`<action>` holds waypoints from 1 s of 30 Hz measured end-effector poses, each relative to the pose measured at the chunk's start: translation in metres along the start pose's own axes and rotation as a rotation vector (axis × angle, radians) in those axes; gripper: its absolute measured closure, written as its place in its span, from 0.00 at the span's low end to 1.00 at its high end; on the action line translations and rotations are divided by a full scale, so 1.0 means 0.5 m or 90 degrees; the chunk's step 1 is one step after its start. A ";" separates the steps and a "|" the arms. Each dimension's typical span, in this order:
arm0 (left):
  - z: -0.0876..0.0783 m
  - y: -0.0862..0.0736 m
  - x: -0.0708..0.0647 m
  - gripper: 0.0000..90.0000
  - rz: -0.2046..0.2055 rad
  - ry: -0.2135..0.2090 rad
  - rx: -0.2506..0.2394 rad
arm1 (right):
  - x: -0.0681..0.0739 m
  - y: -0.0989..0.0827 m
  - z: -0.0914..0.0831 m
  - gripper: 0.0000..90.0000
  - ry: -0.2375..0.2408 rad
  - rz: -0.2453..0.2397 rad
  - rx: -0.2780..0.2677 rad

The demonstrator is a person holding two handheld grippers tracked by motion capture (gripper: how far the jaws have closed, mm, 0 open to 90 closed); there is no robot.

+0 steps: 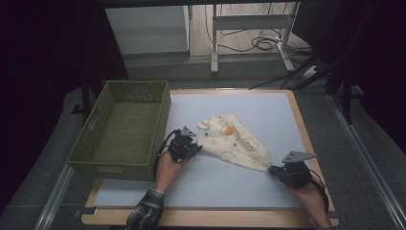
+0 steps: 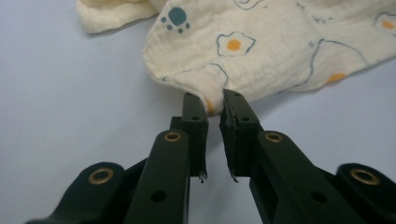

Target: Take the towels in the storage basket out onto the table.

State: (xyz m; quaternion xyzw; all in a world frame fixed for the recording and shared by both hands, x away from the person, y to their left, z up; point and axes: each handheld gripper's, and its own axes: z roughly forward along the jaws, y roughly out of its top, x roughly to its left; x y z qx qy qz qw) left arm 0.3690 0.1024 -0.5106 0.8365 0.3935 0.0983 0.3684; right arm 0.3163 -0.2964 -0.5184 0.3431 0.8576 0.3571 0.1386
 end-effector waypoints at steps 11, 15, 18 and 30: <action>-0.082 -0.022 -0.044 0.88 0.010 0.016 0.011 | 0.031 0.019 -0.054 0.93 0.020 -0.021 -0.035; -0.085 -0.036 -0.046 0.76 0.003 0.022 0.017 | 0.030 0.016 -0.070 0.91 0.023 -0.024 -0.032; -0.073 -0.044 -0.043 0.72 -0.003 0.019 0.021 | 0.022 0.007 -0.067 0.87 0.014 -0.018 -0.024; -0.024 -0.072 -0.086 0.57 0.049 -0.002 0.022 | -0.003 -0.009 -0.064 0.76 -0.009 0.012 -0.032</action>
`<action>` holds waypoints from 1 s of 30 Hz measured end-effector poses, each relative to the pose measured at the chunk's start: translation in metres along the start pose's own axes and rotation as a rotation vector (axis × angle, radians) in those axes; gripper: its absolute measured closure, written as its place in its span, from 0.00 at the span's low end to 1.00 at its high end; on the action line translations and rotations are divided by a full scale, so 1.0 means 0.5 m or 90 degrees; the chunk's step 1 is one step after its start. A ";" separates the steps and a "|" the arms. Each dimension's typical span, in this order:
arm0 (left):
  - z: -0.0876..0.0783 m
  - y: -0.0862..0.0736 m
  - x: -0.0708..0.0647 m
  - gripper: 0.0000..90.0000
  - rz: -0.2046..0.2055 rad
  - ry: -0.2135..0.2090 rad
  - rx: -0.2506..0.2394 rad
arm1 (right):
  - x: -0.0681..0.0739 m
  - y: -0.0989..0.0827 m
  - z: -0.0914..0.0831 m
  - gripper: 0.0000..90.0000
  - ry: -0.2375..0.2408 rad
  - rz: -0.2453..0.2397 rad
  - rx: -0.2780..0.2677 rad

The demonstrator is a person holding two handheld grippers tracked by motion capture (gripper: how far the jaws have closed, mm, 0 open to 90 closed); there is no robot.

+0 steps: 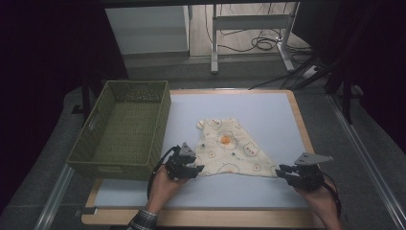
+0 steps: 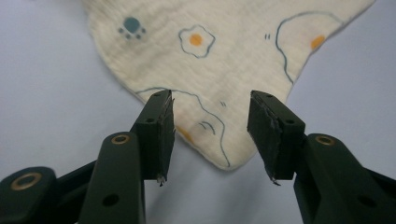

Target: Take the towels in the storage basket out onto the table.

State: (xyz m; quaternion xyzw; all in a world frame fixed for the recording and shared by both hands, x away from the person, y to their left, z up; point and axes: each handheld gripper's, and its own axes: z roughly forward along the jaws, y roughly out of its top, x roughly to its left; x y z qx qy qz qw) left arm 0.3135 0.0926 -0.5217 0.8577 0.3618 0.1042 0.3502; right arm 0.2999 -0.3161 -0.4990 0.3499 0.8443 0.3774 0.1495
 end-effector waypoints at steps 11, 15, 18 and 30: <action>0.016 -0.031 -0.014 0.87 -0.012 0.008 -0.028 | 0.003 -0.021 0.047 0.93 0.018 0.014 0.019; 0.006 -0.033 -0.018 0.96 0.004 0.006 -0.017 | 0.014 -0.018 0.043 0.94 0.020 -0.002 0.023; -0.013 -0.041 -0.022 0.96 0.002 -0.005 -0.022 | 0.030 -0.016 0.035 0.94 0.027 -0.017 0.019; -0.083 -0.120 -0.043 0.95 -0.023 -0.039 -0.014 | 0.095 -0.036 0.011 0.93 0.080 -0.033 0.022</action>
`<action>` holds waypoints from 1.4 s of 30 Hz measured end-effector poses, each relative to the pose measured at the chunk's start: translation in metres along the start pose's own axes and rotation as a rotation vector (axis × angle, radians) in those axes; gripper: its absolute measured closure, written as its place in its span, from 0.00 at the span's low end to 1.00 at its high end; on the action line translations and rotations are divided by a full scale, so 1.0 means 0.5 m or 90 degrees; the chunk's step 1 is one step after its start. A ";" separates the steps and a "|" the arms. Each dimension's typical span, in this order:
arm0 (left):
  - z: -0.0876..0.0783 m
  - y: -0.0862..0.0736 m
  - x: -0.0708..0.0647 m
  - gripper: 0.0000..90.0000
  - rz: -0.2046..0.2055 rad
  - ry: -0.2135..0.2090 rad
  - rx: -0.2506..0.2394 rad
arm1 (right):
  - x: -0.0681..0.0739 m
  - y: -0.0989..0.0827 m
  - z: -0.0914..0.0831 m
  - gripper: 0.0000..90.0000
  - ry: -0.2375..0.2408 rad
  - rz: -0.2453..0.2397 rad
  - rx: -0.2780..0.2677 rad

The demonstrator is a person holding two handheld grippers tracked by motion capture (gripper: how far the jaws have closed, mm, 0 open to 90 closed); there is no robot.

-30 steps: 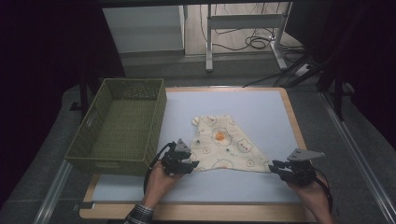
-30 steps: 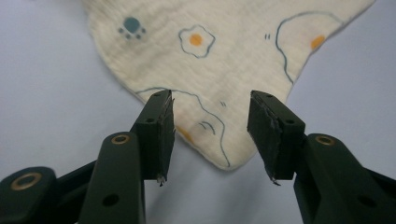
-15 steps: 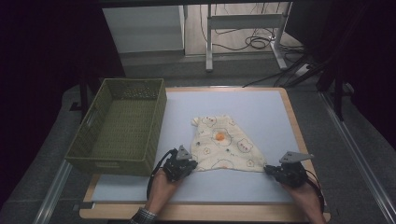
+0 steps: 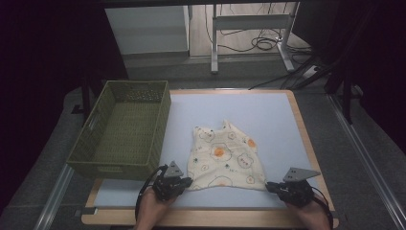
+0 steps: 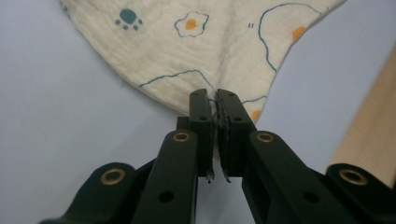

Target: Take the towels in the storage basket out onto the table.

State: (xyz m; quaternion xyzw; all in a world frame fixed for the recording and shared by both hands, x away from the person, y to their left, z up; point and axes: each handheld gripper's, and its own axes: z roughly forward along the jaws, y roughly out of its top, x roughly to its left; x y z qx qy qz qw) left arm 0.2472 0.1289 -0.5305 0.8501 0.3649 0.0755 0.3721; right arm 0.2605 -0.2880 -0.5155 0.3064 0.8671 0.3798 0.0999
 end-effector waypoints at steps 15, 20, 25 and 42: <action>-0.011 0.031 0.011 0.55 0.003 0.058 -0.039 | -0.005 0.022 -0.024 0.79 -0.007 0.002 -0.021; 0.028 0.075 0.042 0.54 -0.011 0.064 -0.040 | -0.049 0.046 0.007 0.79 -0.028 0.019 -0.016; 0.054 0.115 0.076 0.54 -0.023 0.084 -0.040 | -0.094 0.076 0.045 0.81 -0.047 0.037 -0.013; 0.147 0.193 0.202 0.54 -0.075 0.197 -0.060 | -0.182 0.185 0.178 0.71 -0.092 0.041 -0.006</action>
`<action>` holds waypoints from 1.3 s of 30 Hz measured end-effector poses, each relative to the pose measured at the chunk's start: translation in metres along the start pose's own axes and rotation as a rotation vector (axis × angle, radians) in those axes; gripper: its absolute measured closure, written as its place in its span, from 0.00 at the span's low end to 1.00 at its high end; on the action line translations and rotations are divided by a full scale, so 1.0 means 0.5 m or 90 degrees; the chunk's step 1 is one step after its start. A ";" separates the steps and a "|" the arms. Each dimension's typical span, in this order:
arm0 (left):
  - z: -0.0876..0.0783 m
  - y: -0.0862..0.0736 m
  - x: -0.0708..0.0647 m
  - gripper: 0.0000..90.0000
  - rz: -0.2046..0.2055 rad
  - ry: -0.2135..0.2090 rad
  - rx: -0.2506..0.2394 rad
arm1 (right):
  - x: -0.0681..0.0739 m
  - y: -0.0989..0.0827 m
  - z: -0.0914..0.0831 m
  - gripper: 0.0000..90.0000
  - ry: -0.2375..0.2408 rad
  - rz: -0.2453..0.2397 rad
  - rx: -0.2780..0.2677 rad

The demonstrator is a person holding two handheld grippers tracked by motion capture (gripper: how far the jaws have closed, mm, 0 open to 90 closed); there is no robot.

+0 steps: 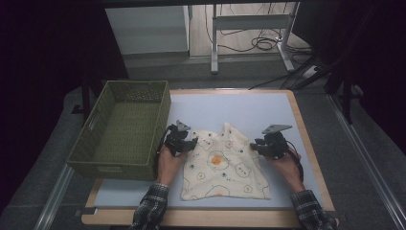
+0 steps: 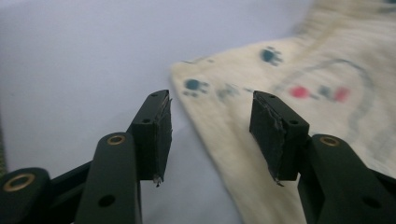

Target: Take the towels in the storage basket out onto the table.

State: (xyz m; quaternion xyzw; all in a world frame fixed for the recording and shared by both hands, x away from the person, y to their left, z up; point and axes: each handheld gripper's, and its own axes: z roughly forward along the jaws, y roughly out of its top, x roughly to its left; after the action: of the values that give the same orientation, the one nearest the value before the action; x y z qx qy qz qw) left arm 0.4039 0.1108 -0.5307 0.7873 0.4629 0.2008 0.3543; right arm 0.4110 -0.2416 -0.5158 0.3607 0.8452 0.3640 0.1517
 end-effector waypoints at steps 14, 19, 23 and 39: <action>0.034 -0.007 0.024 0.43 -0.041 0.006 0.006 | 0.003 0.033 -0.031 0.97 -0.041 -0.022 0.004; 0.034 -0.008 0.024 0.43 -0.041 0.007 0.006 | -0.015 0.049 -0.091 0.78 -0.051 -0.024 -0.024; 0.034 -0.008 0.023 0.43 -0.043 0.007 0.004 | -0.035 0.035 -0.087 0.75 -0.065 -0.011 -0.011; 0.036 -0.007 0.023 0.37 -0.041 -0.006 0.008 | -0.079 0.066 -0.036 0.72 -0.081 0.035 -0.019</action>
State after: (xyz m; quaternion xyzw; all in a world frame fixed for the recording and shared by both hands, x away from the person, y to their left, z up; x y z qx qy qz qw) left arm 0.4191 0.1153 -0.5453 0.7753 0.4876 0.1827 0.3575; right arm 0.4455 -0.2634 -0.4796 0.4038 0.8183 0.3566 0.2005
